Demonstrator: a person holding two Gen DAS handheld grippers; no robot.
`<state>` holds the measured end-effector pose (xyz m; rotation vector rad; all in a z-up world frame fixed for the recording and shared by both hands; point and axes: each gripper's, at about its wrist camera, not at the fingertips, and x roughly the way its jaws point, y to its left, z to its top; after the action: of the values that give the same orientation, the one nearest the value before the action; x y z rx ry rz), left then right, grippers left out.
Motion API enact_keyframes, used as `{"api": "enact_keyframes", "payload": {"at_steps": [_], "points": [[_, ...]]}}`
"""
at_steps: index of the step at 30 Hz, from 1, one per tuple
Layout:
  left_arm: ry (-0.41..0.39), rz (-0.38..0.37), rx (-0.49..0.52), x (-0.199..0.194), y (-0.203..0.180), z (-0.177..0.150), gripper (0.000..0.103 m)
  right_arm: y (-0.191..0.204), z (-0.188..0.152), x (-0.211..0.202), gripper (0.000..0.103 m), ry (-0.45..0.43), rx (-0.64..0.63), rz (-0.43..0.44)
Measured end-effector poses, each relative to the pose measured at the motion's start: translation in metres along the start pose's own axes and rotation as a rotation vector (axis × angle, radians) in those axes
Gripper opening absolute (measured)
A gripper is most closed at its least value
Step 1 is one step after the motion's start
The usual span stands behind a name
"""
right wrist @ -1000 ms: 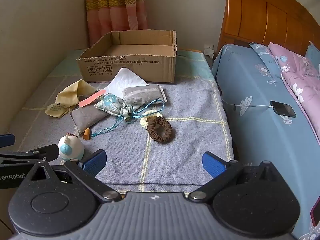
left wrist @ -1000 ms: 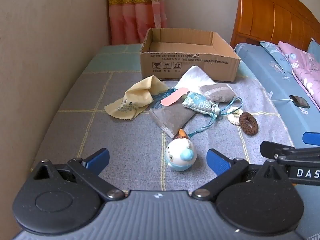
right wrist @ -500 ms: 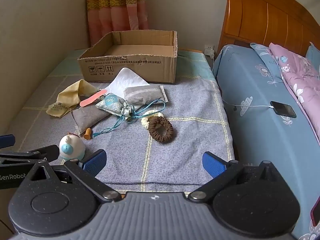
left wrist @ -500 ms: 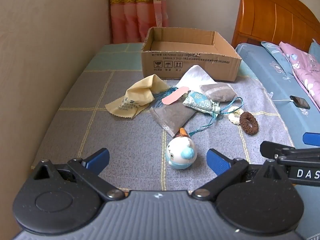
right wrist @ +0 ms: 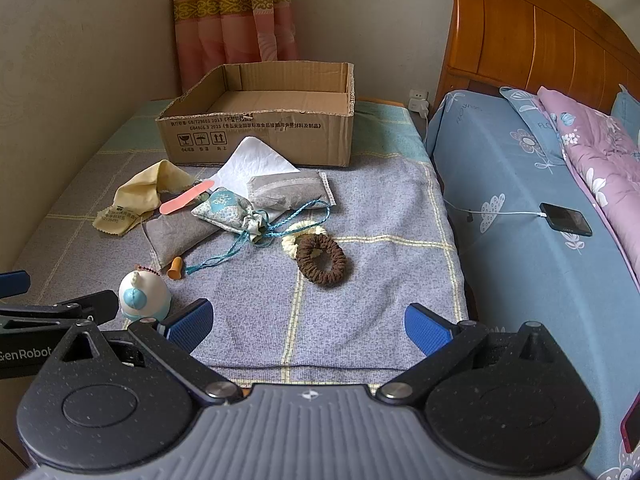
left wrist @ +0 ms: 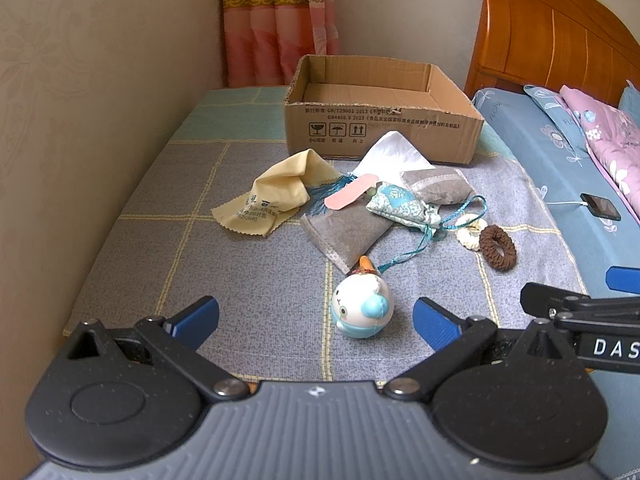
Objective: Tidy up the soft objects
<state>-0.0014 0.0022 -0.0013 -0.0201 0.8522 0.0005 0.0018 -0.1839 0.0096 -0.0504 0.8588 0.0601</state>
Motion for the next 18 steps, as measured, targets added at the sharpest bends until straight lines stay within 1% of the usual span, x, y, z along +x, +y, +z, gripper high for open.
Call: {"api": "enact_keyframes", "payload": {"at_steps": [18], "points": [[-0.001,0.0,-0.006,0.0006,0.0009,0.0012,0.102,-0.0002,0.0,-0.0024,0.103,-0.006,-0.004,0.001]]}}
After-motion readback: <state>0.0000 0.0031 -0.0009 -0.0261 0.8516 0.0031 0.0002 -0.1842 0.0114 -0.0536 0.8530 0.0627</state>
